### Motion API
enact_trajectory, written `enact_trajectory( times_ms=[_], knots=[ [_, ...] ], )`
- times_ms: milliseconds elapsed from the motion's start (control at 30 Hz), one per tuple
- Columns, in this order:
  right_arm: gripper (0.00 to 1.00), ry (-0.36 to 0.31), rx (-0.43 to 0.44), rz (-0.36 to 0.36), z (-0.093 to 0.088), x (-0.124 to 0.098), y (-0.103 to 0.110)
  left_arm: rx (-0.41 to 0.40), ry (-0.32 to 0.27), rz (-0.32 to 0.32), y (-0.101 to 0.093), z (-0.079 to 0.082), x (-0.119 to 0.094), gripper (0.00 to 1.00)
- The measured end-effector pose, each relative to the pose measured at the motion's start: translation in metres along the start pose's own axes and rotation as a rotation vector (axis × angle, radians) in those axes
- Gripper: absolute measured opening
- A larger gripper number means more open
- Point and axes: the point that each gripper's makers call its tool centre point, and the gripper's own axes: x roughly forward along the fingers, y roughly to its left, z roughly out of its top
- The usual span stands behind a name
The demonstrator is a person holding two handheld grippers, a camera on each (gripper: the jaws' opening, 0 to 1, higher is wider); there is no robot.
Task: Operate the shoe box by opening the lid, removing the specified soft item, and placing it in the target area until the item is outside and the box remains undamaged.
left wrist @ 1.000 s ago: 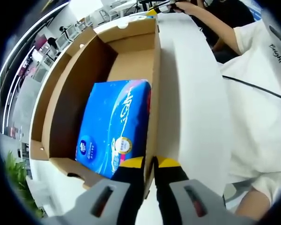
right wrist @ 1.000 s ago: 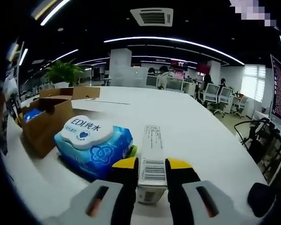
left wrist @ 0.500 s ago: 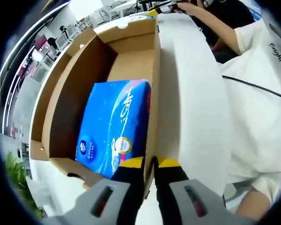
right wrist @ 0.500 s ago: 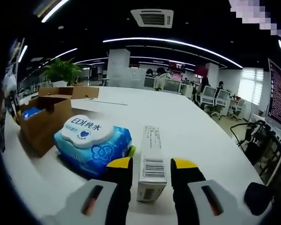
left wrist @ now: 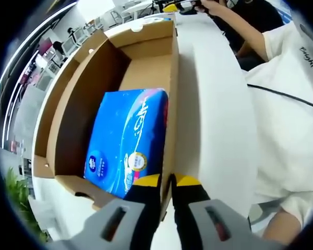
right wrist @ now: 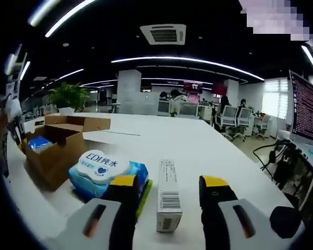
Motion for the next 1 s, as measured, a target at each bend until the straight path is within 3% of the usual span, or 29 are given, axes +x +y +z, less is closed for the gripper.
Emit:
enact_trajectory(
  times_ms=[267,467,667,833,1000],
  knots=[
    [0.48,-0.019,-0.027,0.001,0.011,-0.006,0.006,0.002,-0.003,0.002,0.0,0.0,0.0,0.08],
    [0.51,-0.052,-0.05,0.04,0.022,-0.009,0.017,0.002,-0.002,0.004,0.0,0.0,0.0,0.08],
    [0.62,-0.113,-0.02,0.111,0.037,-0.013,0.034,0.001,-0.001,0.002,0.0,0.0,0.0,0.08],
    [0.59,-0.145,-0.043,0.121,0.044,-0.016,0.042,-0.004,0.003,-0.002,0.0,0.0,0.0,0.07],
    [0.57,-0.135,-0.05,0.123,0.045,-0.016,0.045,-0.006,0.003,-0.003,0.0,0.0,0.0,0.07]
  ],
)
